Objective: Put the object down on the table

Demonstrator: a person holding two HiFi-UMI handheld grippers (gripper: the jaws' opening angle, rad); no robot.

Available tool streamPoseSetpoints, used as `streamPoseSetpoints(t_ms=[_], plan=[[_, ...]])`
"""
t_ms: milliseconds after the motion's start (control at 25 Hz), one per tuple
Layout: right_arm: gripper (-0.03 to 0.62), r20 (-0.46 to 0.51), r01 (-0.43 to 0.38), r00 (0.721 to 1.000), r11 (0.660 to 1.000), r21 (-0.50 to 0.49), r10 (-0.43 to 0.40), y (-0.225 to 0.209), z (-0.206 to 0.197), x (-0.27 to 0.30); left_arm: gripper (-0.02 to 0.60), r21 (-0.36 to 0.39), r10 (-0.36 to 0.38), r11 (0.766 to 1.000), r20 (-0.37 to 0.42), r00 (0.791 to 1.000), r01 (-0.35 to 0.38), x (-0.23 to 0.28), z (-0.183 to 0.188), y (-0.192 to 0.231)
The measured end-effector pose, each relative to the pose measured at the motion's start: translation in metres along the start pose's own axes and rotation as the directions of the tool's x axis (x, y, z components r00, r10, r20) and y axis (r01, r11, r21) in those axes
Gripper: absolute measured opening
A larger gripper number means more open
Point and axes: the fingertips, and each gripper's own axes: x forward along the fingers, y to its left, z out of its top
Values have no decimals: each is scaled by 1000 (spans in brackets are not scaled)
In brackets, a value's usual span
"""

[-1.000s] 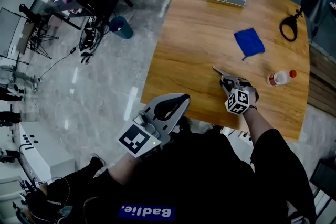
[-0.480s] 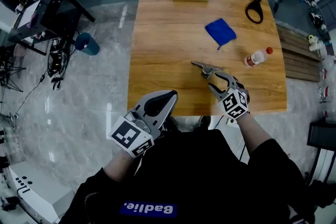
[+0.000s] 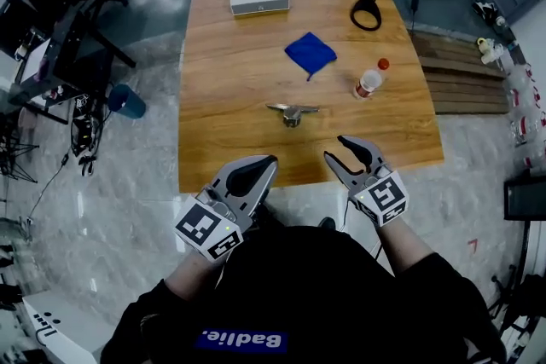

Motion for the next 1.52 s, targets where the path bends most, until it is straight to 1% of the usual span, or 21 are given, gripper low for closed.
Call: streamPoseSetpoints(t_ms=[120, 200, 320, 440, 480, 600, 680, 880, 1000, 1280, 1520], plan=[[175, 91, -37, 996, 993, 116, 27, -6, 3, -53, 8, -55, 23, 998, 2, 1000, -23, 24, -9, -44], [175, 135, -69, 990, 983, 171, 46, -10, 4, -86, 8, -77, 25, 997, -13, 1000, -26, 40, -18, -74], [162, 195, -113, 978, 968, 224, 69, -12, 8, -124, 8, -66, 26, 997, -33, 999, -28, 54, -31, -111], [127, 266, -156, 960, 954, 255, 85, -5, 28, -146, 8, -31, 16, 999, -31, 999, -17, 52, -27, -133], [111, 289, -172, 953, 951, 257, 94, 0, 37, -151, 8, -19, 10, 1000, -26, 1000, -11, 50, -24, -138], [35, 341, -212, 932, 947, 240, 122, 16, 61, -157, 8, 4, -12, 1000, -13, 1000, 12, 42, -19, -146], [8, 356, -233, 924, 945, 230, 141, 27, 71, -159, 8, 13, -28, 1000, -10, 1000, 28, 38, -16, -149], [6, 350, -288, 914, 938, 196, 207, 60, 87, -151, 8, 31, -43, 999, 33, 999, 41, 19, -5, -144], [6, 358, -309, 905, 935, 176, 231, 77, 97, -149, 8, 31, -42, 999, 42, 998, 41, 8, -5, -142], [5, 344, -325, 902, 935, 140, 262, 104, 104, -145, 8, 42, -47, 998, 67, 997, 44, -9, 2, -146], [4, 349, -321, 902, 936, 145, 255, 111, 108, -141, 8, 48, -53, 998, 63, 997, 50, -20, 1, -149]])
